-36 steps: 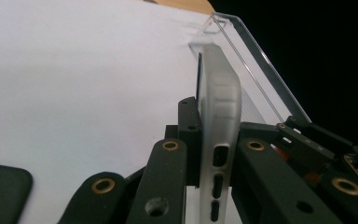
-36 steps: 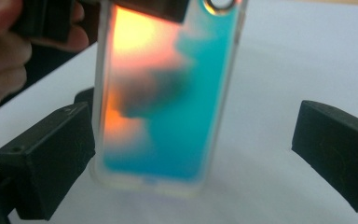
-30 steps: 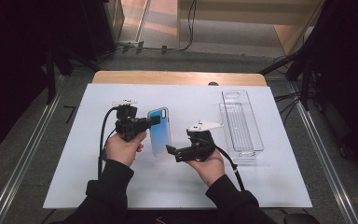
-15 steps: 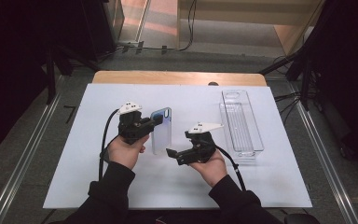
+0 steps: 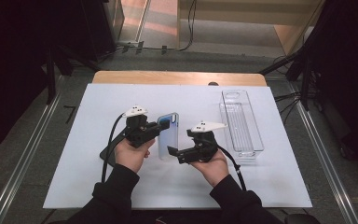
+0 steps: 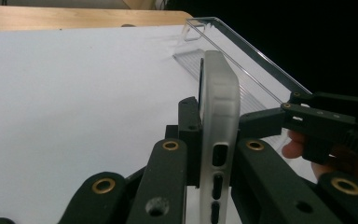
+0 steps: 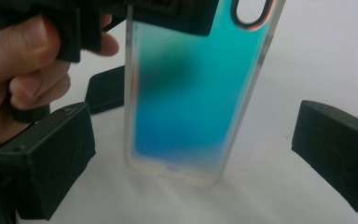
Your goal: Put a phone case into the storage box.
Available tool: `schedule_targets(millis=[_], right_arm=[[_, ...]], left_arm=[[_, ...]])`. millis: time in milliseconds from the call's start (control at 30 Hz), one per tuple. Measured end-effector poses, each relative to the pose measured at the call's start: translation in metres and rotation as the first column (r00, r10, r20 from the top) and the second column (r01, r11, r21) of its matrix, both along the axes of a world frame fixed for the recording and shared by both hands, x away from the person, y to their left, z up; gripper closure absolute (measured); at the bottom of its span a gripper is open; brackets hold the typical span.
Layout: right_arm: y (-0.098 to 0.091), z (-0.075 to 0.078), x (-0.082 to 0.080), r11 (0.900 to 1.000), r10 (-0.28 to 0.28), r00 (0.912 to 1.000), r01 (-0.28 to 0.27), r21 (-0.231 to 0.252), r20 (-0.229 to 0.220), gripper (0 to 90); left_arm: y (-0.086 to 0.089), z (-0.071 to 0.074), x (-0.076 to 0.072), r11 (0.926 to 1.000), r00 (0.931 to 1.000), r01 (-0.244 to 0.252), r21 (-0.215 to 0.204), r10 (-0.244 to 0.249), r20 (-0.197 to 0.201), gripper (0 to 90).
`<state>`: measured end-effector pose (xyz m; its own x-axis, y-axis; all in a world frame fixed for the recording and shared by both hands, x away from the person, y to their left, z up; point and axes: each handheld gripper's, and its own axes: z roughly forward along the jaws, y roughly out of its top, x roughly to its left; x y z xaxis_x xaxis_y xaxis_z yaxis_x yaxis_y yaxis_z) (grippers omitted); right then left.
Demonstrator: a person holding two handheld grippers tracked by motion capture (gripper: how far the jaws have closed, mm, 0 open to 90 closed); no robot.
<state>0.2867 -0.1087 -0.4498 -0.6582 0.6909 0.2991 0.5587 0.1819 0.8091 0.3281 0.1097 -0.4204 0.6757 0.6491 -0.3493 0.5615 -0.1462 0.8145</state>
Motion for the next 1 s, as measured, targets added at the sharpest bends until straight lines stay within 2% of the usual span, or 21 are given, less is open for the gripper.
schedule_targets(millis=[267,433,800,833,933,1000], right_arm=[[0.006,0.006,0.002,0.9983,-0.057,0.9982,0.057,0.007,-0.016,0.0],[0.009,0.006,0.005,0.9962,-0.086,0.9961,0.086,0.015,-0.023,0.0],[0.015,0.008,0.008,0.9944,-0.103,0.9943,0.103,0.024,-0.029,0.0],[0.015,0.008,0.008,0.9942,-0.104,0.9941,0.105,0.026,-0.03,1.2],[0.015,0.008,0.006,0.995,-0.085,0.9957,0.086,0.05,-0.036,12.4],[0.014,0.009,0.005,0.9948,-0.078,0.9964,0.08,0.062,-0.033,14.3]], left_arm=[[-0.008,0.001,-0.006,0.9998,0.9998,0.019,-0.005,-0.019,-0.005,86.1],[-0.009,0.004,-0.01,0.9993,0.9996,0.026,-0.028,-0.027,-0.012,86.1],[-0.016,0.007,-0.017,0.9991,0.9993,0.037,-0.02,-0.037,-0.008,86.0],[-0.016,0.007,-0.017,0.9991,0.9993,0.038,-0.018,-0.038,-0.006,86.0],[-0.017,0.008,-0.019,0.9992,0.9993,0.037,-0.017,-0.037,-0.003,85.8],[-0.017,0.008,-0.018,0.9989,0.9992,0.04,-0.023,-0.04,-0.007,85.7]])
